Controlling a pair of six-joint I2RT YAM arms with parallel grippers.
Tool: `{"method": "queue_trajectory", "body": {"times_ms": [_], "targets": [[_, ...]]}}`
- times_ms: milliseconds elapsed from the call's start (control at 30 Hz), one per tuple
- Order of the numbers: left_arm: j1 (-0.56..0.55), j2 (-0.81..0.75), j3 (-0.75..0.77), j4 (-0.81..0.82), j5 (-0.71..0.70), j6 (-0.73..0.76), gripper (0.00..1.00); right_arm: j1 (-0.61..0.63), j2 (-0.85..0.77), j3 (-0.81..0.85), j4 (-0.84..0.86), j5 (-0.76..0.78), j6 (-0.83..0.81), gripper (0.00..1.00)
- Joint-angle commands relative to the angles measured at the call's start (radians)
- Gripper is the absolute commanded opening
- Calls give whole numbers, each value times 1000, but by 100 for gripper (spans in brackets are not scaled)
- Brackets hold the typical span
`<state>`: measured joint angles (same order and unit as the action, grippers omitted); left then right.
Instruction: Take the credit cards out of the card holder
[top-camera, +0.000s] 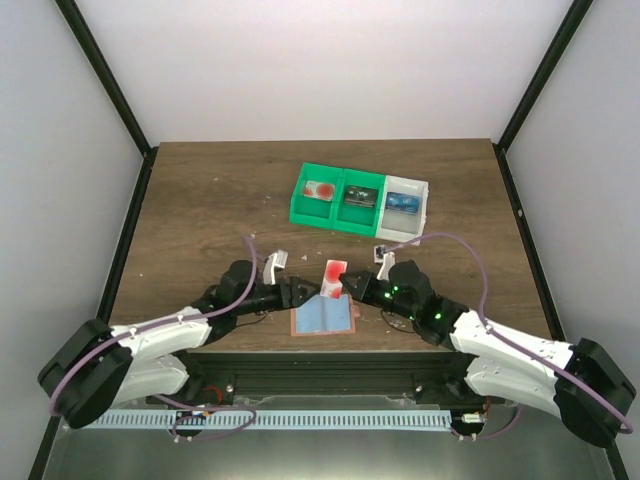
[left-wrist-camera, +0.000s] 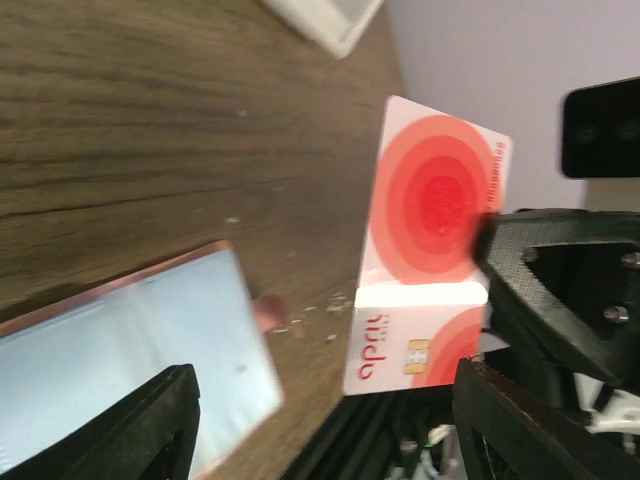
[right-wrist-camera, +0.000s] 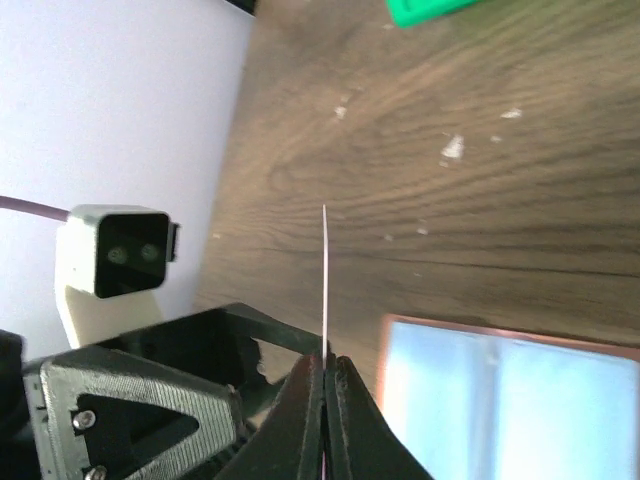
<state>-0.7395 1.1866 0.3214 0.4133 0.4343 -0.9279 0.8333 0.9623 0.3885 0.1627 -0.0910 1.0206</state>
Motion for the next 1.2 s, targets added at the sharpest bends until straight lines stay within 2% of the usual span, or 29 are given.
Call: {"method": "queue_trajectory", "body": {"times_ms": [0,167,333,433,500,567,600,700,833,900,1033,1167], "targets": [[4,-65,-15,105,53,-100,72,-3,-17,-14,207,-39,95,0],[4,-78,-64,280,85,-199,73,-3,-25,-19,348,-86,127,0],[6,-68,-89,400,109,-252,61,-3,-4,-24,385,-148,144,0],[7,-72,-95,421,116,-259,42,-3,10,-39,401,-198,105,0],[15,-80,-106,432,114,-265,21,-3,14,-46,373,-217,66,0],[24,-95,-134,462,110,-275,5,-3,11,-58,355,-240,43,0],[29,-99,-148,476,114,-277,0,-4,11,-66,355,-258,36,1],[46,-114,-174,489,146,-260,0,-5,26,-75,366,-338,-28,6],[72,-137,-196,490,222,-235,0,-40,-11,-33,188,-417,-179,17],[76,-162,-202,468,254,-213,0,-76,-68,-19,68,-435,-251,19],[76,-223,-170,299,307,-128,0,-152,-144,75,-164,-497,-417,21],[76,-267,-128,155,410,-52,0,-204,-90,215,-391,-575,-560,25]]}}
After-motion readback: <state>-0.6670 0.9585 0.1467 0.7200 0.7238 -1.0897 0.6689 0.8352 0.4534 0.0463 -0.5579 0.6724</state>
